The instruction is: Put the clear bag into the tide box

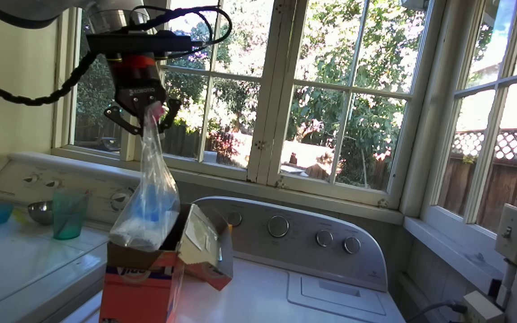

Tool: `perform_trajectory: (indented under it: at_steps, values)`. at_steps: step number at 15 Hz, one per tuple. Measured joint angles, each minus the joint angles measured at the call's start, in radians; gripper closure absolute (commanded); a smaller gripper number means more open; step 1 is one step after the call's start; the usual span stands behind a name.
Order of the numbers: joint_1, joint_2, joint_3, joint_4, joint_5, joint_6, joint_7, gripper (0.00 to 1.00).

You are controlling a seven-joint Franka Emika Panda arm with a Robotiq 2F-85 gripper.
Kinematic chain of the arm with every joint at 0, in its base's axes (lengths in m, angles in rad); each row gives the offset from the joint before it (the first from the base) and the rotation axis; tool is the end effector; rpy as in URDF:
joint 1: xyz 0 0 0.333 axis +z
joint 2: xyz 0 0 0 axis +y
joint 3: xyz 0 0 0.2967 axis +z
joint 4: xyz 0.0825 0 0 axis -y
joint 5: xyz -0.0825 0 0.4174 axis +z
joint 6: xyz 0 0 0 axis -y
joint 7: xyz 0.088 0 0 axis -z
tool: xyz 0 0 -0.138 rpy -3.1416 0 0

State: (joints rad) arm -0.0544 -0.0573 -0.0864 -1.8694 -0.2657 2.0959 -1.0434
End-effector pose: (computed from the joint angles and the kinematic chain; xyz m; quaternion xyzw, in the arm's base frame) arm 0.6052 -0.1065 0.5088 0.8618 0.4724 0.0491 0.1782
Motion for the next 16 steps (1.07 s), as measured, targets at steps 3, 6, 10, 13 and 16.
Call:
perform_trajectory:
  at_steps: [3,6,10,13,16]
  values:
    - [0.001,0.010,0.003,0.000,0.008,0.008,-0.002,1.00]
    - [-0.001,0.048,-0.001,-0.005,0.070,0.047,-0.026,1.00]
    - [-0.019,0.095,-0.008,-0.028,0.143,0.073,-0.050,1.00]
    - [-0.039,0.110,-0.012,-0.053,0.185,0.073,-0.062,1.00]
    - [-0.052,0.120,-0.014,-0.073,0.218,0.072,-0.067,1.00]
